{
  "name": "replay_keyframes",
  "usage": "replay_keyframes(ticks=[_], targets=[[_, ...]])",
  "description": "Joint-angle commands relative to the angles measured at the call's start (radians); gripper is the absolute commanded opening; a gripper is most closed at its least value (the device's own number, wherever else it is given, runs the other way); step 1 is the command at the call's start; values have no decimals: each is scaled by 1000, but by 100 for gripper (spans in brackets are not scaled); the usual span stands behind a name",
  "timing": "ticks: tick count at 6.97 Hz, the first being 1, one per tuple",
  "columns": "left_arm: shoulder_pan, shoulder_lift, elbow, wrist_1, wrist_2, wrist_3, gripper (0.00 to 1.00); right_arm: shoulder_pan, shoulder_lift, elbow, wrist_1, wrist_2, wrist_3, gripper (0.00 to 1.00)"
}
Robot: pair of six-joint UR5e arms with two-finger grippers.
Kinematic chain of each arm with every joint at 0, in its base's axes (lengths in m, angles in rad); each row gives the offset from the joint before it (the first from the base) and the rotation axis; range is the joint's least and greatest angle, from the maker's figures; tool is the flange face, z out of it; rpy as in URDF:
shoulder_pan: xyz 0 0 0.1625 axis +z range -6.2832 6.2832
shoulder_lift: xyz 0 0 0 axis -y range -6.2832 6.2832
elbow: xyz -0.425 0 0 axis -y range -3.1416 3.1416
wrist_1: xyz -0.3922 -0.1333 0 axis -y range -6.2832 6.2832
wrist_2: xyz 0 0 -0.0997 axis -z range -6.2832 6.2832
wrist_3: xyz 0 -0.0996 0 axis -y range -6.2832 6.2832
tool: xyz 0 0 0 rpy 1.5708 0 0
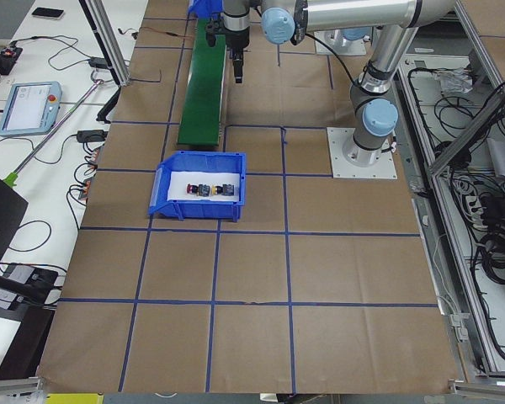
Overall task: Transport two buttons from left to right
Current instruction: 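Move the left gripper over the blue bin beside it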
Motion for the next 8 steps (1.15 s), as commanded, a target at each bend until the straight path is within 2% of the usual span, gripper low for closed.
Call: replay_keyframes(ticks=[1, 7, 8], targets=[[-2, 1, 1, -1, -2, -2, 100, 1, 6, 14, 5, -1, 2, 100], [8, -2, 21, -12, 3, 17, 100, -2, 9, 14, 5, -1, 2, 100], [18, -7, 27, -9, 5, 78, 100, -2, 7, 12, 4, -1, 2, 100]])
